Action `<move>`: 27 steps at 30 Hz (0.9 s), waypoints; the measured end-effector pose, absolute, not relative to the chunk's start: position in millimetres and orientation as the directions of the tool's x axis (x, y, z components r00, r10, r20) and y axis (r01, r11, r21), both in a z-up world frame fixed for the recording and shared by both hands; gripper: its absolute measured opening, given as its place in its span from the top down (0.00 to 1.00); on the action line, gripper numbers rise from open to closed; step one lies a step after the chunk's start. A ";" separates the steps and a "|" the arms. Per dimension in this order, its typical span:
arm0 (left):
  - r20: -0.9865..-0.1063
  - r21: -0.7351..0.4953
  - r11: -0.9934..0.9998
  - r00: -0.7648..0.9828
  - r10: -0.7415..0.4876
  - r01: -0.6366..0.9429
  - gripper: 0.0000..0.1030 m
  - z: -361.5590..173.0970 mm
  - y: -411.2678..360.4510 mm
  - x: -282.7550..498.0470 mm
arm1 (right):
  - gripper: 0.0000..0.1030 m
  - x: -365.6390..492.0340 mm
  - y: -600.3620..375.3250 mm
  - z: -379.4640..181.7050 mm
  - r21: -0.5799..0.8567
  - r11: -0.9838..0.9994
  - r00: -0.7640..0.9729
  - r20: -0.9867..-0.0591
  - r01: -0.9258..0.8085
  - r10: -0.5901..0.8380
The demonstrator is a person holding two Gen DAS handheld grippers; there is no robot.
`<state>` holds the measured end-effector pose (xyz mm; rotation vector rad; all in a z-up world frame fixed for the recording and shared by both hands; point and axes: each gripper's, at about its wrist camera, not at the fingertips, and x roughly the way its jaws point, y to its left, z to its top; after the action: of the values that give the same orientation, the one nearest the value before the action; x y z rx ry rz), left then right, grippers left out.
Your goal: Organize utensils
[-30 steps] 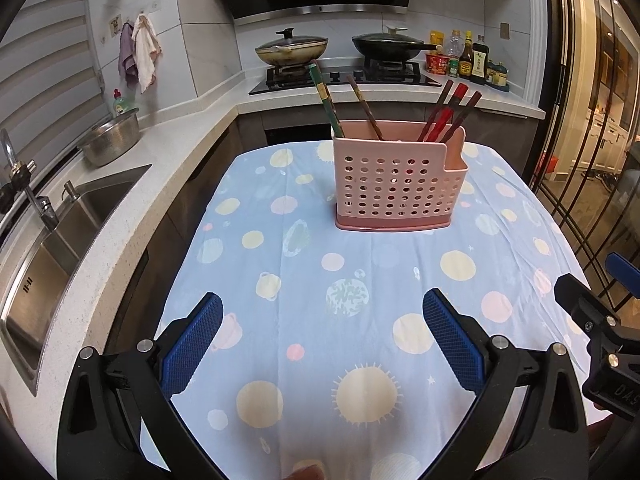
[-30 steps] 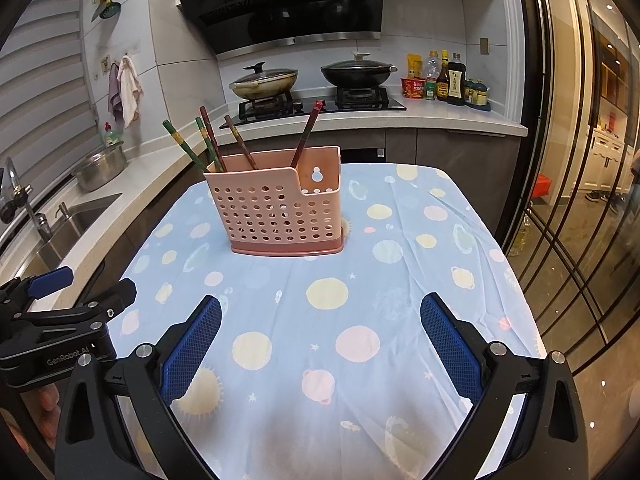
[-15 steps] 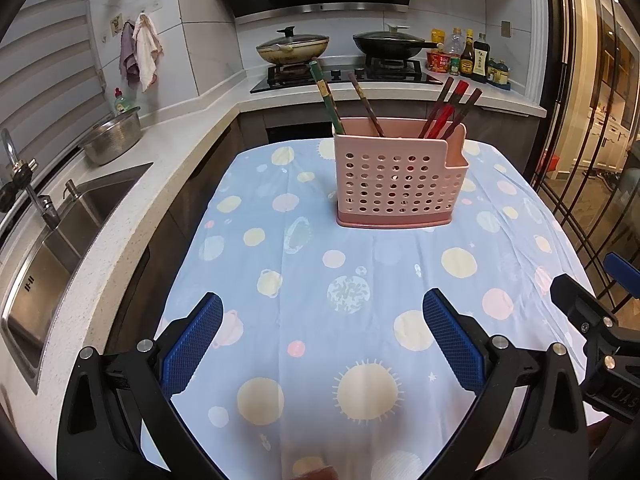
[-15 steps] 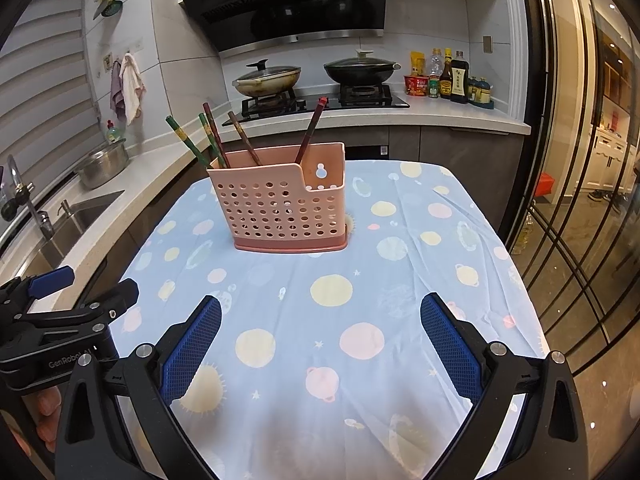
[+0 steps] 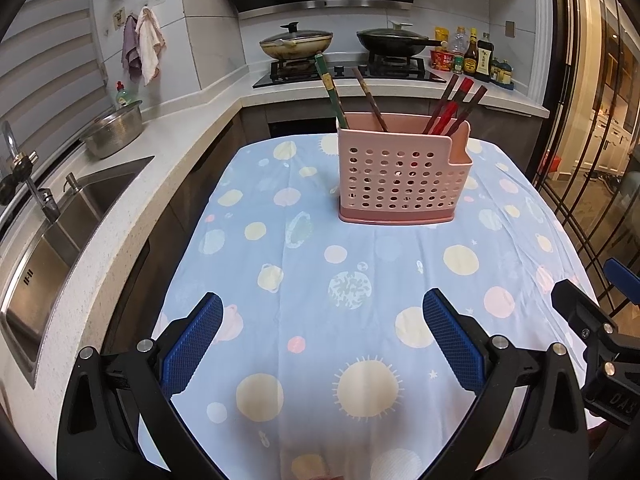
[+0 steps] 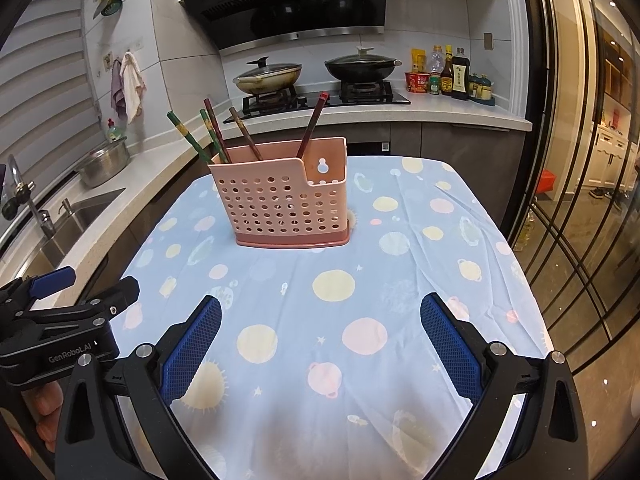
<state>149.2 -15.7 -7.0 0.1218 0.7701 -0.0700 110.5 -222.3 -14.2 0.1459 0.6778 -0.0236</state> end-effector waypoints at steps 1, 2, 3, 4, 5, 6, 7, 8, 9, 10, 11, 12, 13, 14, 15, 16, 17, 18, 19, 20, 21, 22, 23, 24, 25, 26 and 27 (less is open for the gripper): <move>-0.698 0.084 0.991 0.716 -0.017 0.105 0.07 -7.0 -15.2 149.1 | 0.07 110.7 -221.5 -14.6 0.127 0.990 0.778 -0.627 0.069 0.026; -0.698 0.084 0.991 0.716 -0.015 0.102 0.07 -6.5 -14.6 149.7 | 0.07 110.5 -221.5 -14.9 0.127 0.990 0.778 -0.628 0.068 0.027; -0.699 0.081 0.992 0.715 -0.016 0.102 0.07 -6.8 -14.2 149.7 | 0.07 110.2 -221.0 -15.7 0.128 0.989 0.777 -0.629 0.068 0.028; -0.699 0.077 0.992 0.714 -0.020 0.103 0.07 -6.6 -13.8 149.9 | 0.07 110.0 -220.6 -16.2 0.128 0.990 0.777 -0.629 0.067 0.029; -0.700 0.076 0.992 0.714 -0.020 0.103 0.07 -6.6 -13.6 150.2 | 0.07 109.6 -220.2 -16.4 0.128 0.990 0.777 -0.629 0.065 0.030; -0.699 0.075 0.992 0.715 -0.020 0.101 0.07 -6.7 -13.4 150.0 | 0.07 109.5 -219.6 -16.6 0.127 0.990 0.777 -0.629 0.064 0.031; -0.699 0.074 0.992 0.715 -0.022 0.102 0.07 -6.8 -13.4 149.8 | 0.07 109.5 -219.0 -16.6 0.127 0.990 0.777 -0.629 0.062 0.032; -0.699 0.075 0.992 0.715 -0.020 0.101 0.07 -6.7 -13.6 150.0 | 0.07 109.4 -218.4 -16.7 0.127 0.990 0.777 -0.629 0.062 0.033; -0.699 0.077 0.992 0.715 -0.018 0.100 0.07 -7.0 -13.9 149.9 | 0.07 109.5 -218.0 -17.0 0.127 0.990 0.776 -0.629 0.061 0.033; -0.699 0.080 0.992 0.715 -0.015 0.099 0.07 -7.4 -14.2 150.1 | 0.07 109.5 -217.4 -17.2 0.127 0.990 0.776 -0.630 0.060 0.033; -0.700 0.079 0.992 0.714 -0.015 0.098 0.07 -7.8 -13.9 150.3 | 0.07 109.2 -217.6 -17.0 0.127 0.990 0.776 -0.630 0.060 0.034; -0.701 0.077 0.992 0.713 -0.017 0.099 0.07 -8.0 -13.9 150.6 | 0.07 109.2 -217.5 -17.0 0.127 0.990 0.776 -0.630 0.060 0.034; -0.701 0.077 0.992 0.713 -0.016 0.098 0.07 -7.8 -13.7 150.6 | 0.07 109.3 -217.4 -17.0 0.126 0.990 0.775 -0.631 0.060 0.033; -0.701 0.077 0.992 0.713 -0.015 0.096 0.07 -7.6 -13.6 150.7 | 0.07 109.3 -217.1 -17.1 0.126 0.990 0.775 -0.631 0.060 0.033; -0.701 0.076 0.992 0.713 -0.015 0.096 0.07 -7.5 -13.4 150.8 | 0.07 109.1 -217.0 -17.1 0.128 0.990 0.775 -0.631 0.061 0.034; -0.701 0.077 0.992 0.713 -0.015 0.096 0.07 -7.3 -13.3 150.8 | 0.07 108.9 -217.5 -17.1 0.129 0.990 0.775 -0.631 0.061 0.034; -0.701 0.077 0.992 0.713 -0.015 0.096 0.07 -7.3 -13.3 150.8 | 0.07 108.9 -217.6 -17.2 0.128 0.990 0.775 -0.631 0.061 0.034; -0.701 0.077 0.992 0.713 -0.015 0.097 0.07 -7.5 -13.3 150.7 | 0.07 108.7 -217.1 -17.2 0.126 0.990 0.775 -0.631 0.061 0.032; -0.701 0.078 0.992 0.713 -0.014 0.096 0.07 -7.4 -13.3 150.9 | 0.07 108.9 -217.7 -17.2 0.127 0.990 0.775 -0.631 0.060 0.034; -0.701 0.078 0.992 0.713 -0.015 0.097 0.07 -7.4 -13.2 150.6 | 0.07 108.8 -217.7 -17.3 0.128 0.990 0.775 -0.631 0.061 0.034; -0.701 0.078 0.992 0.713 -0.015 0.097 0.07 -7.2 -13.0 150.8 | 0.07 108.7 -217.7 -17.3 0.130 0.990 0.775 -0.631 0.061 0.035; -0.701 0.077 0.992 0.713 -0.015 0.096 0.07 -7.1 -12.9 150.8 | 0.07 108.9 -217.5 -17.3 0.129 0.990 0.774 -0.632 0.061 0.035; -0.700 0.077 0.992 0.713 -0.015 0.096 0.07 -7.2 -13.1 150.8 | 0.07 109.0 -217.9 -17.1 0.127 0.990 0.775 -0.631 0.060 0.034; -0.700 0.078 0.992 0.714 -0.014 0.096 0.07 -7.1 -13.1 150.8 | 0.07 109.1 -217.9 -17.1 0.127 0.990 0.775 -0.631 0.061 0.033; -0.699 0.079 0.992 0.715 -0.012 0.094 0.07 -7.3 -12.9 150.9 | 0.07 109.1 -218.0 -17.1 0.128 0.990 0.775 -0.632 0.060 0.034; -0.699 0.079 0.992 0.715 -0.012 0.094 0.07 -7.1 -12.3 151.0 | 0.07 109.1 -218.0 -17.2 0.129 0.990 0.774 -0.632 0.060 0.035; -0.699 0.079 0.992 0.715 -0.011 0.093 0.07 -7.1 -12.3 151.0 | 0.07 109.0 -217.8 -17.2 0.130 0.990 0.774 -0.632 0.061 0.035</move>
<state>151.0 -12.3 -7.1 0.1116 0.7722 -0.0577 109.0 -217.8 -17.2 0.1459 0.6858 -0.0141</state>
